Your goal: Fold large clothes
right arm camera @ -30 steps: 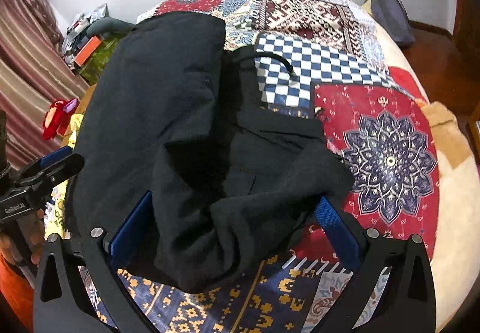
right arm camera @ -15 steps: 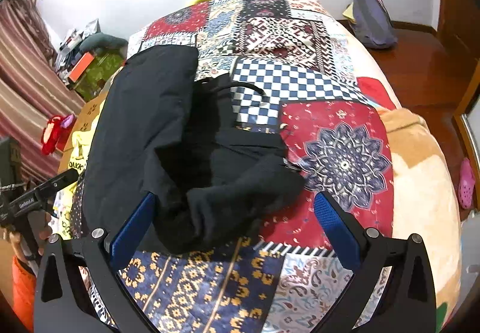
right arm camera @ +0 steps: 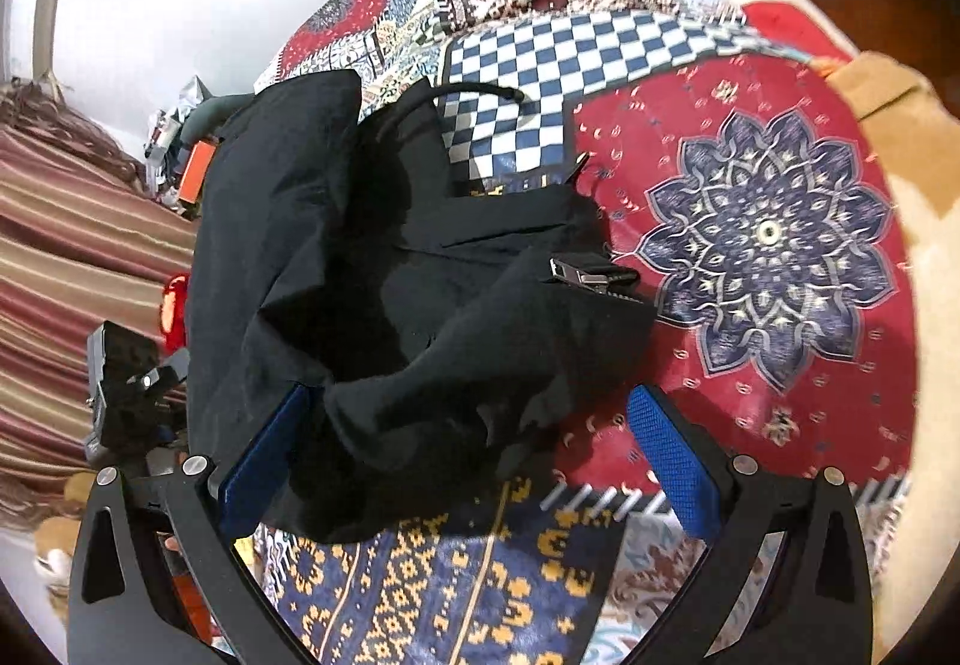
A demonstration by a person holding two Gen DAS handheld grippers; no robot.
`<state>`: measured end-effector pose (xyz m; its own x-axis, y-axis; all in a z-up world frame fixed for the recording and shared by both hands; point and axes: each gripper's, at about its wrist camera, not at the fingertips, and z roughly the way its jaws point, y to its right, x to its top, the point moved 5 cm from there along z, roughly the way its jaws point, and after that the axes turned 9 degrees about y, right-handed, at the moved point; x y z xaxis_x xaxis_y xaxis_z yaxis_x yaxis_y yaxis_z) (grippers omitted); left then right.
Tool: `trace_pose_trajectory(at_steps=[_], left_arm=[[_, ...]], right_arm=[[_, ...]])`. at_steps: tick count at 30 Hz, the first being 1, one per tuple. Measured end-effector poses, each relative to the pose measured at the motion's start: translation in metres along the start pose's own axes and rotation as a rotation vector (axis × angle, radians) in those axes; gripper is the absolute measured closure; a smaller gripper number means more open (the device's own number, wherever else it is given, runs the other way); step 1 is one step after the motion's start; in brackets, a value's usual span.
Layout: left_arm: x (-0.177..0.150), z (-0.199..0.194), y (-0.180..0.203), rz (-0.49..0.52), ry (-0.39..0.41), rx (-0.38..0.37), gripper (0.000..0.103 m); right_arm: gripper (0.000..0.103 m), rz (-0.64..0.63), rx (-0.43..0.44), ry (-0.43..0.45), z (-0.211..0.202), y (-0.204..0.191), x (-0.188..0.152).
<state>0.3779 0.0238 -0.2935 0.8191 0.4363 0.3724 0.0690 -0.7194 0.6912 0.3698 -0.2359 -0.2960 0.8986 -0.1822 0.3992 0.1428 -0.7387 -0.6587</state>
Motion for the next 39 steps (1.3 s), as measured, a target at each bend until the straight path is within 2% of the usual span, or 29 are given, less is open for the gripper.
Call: trace_pose_trajectory(at_steps=[8,13,18,20,23,31,39], left_arm=[[0.013,0.021,0.003,-0.037,-0.005,-0.030,0.000],[0.012,0.020,-0.001,-0.043,-0.016,-0.043,0.000],[0.012,0.015,0.005,-0.004,0.005,-0.042,0.002],[0.010,0.009,0.010,0.008,0.013,-0.041,0.006],[0.011,0.003,0.019,0.043,0.023,-0.049,0.010],[0.046,-0.047,0.045,0.135,0.128,-0.100,0.018],[0.110,-0.101,0.027,0.175,0.196,-0.098,0.018]], right_arm=[[0.000,0.095,0.047,-0.025,0.026,0.009,0.007],[0.000,0.061,0.032,-0.003,0.032,-0.001,0.007],[0.015,0.083,0.066,-0.020,0.031,-0.006,0.004],[0.031,0.092,0.094,-0.031,0.030,-0.011,0.004],[0.049,0.085,0.122,-0.037,0.026,-0.019,0.007],[0.055,-0.009,0.132,0.020,0.016,-0.072,0.028],[0.056,-0.103,0.180,0.073,0.042,-0.151,0.054]])
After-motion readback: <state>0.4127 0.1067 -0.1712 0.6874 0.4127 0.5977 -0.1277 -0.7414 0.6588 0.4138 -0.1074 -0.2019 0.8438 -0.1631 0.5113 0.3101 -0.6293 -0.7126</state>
